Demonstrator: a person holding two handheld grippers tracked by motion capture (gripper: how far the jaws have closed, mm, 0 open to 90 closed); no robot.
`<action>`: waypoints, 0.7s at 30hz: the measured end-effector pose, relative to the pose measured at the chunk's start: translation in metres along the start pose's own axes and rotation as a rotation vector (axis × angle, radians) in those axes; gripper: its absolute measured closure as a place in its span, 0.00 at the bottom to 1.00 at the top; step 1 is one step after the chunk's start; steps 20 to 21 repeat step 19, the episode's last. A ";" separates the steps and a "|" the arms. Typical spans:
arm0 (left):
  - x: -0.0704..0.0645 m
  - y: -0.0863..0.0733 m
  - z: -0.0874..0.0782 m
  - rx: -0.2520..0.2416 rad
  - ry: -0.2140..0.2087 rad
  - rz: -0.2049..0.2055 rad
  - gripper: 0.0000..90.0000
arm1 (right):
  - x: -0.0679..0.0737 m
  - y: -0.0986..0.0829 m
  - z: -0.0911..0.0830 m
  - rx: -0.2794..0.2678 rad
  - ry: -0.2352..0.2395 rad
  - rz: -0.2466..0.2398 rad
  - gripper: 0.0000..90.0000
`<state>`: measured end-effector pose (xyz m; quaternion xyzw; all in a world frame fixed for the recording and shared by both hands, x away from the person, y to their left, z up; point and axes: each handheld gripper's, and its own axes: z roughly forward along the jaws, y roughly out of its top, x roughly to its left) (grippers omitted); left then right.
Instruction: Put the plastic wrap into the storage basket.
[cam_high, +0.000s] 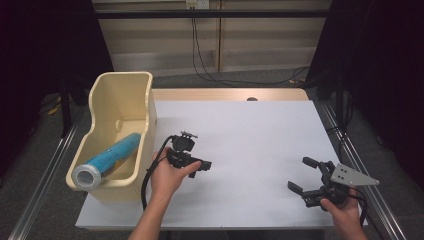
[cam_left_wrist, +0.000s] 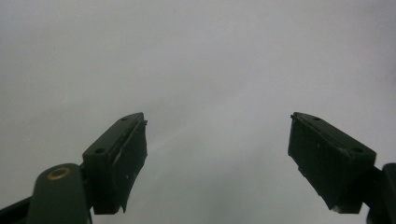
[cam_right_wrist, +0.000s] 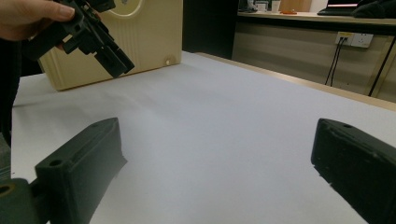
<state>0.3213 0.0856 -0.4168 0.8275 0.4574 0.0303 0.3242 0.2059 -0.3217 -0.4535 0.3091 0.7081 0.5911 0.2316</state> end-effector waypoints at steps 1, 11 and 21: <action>-0.001 -0.004 0.001 -0.033 0.001 0.015 0.21 | 0.000 0.000 0.000 -0.001 0.000 -0.003 0.02; -0.002 -0.041 -0.002 -0.426 0.043 0.137 0.17 | 0.001 0.000 0.001 0.001 0.002 0.000 0.02; -0.002 -0.047 -0.005 -0.533 0.055 0.164 0.15 | 0.001 0.000 0.001 0.001 0.000 -0.003 0.02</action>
